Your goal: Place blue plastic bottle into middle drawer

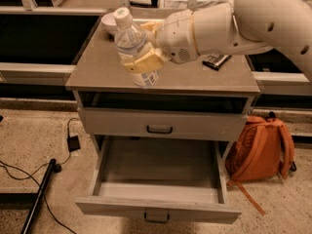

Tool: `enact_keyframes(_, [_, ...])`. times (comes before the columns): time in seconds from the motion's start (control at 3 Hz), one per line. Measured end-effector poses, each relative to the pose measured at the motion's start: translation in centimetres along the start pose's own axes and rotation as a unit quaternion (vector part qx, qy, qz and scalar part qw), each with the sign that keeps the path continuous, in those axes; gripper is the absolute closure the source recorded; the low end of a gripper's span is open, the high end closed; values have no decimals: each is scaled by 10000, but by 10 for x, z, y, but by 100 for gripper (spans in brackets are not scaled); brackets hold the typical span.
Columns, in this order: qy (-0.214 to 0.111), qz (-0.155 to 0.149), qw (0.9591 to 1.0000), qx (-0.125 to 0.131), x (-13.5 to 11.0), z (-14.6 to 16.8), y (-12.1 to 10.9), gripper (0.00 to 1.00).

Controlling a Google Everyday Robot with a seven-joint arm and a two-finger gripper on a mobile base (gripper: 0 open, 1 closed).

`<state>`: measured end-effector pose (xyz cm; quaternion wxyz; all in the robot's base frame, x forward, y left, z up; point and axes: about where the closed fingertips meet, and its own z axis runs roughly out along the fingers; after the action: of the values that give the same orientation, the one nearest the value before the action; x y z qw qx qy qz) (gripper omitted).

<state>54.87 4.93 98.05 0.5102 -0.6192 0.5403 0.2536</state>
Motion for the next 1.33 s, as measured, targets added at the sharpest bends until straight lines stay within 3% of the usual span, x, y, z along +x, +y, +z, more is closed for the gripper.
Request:
enact_keyframes(0.33, [-240,28,9997,7,19,13,7,100])
enact_keyframes(0.67, [-874,313,9957,-19,87,51,47,100])
enact_keyframes(1.0, [-1205,523,9908,-324,167,85,89,100])
enact_keyframes(1.33, [-1338,604,9877,-540,207,97,99,100])
